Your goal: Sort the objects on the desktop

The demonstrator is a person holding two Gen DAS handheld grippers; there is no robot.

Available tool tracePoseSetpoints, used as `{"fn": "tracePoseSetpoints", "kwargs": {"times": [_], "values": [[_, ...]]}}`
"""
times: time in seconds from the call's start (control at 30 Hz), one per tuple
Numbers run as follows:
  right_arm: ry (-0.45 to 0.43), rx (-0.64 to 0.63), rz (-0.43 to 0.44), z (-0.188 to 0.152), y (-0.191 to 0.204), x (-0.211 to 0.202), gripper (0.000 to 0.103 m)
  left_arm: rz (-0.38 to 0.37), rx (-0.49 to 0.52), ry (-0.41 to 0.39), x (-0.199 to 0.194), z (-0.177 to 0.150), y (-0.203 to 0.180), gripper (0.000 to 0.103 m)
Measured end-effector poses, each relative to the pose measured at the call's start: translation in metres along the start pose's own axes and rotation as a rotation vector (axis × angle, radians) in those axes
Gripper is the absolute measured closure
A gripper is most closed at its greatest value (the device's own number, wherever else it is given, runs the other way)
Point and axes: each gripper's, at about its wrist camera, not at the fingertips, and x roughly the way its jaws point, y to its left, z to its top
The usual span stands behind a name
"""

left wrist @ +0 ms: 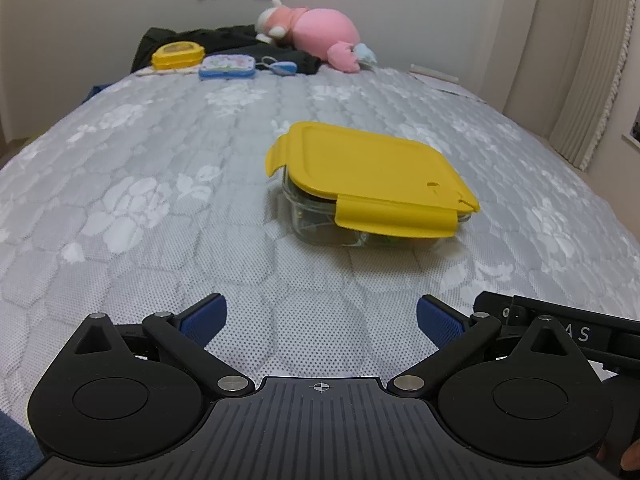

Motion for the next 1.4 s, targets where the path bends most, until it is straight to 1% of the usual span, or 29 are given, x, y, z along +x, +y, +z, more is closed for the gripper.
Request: {"fn": "tracePoseSetpoints", "kwargs": {"times": [0.67,0.87,1.0,1.23,1.4], "values": [[-0.001,-0.001,-0.001,0.000,0.001,0.002,0.007,-0.004,-0.008,0.007,0.001,-0.001,0.000,0.000],[-0.010,-0.008,-0.004,0.003,-0.002,0.000,0.007,-0.010,-0.019,0.021,0.003,-0.001,0.001,0.000],[-0.016,-0.007,-0.003,0.004,-0.002,-0.001,0.007,-0.003,-0.035,0.043,0.006,0.000,0.003,0.000],[-0.021,0.005,0.015,0.005,-0.001,-0.003,0.006,0.011,-0.061,0.045,0.003,0.002,0.007,0.000],[-0.054,-0.005,0.013,0.009,-0.001,-0.009,0.005,0.045,-0.023,0.070,0.006,0.007,0.002,0.000]]}}
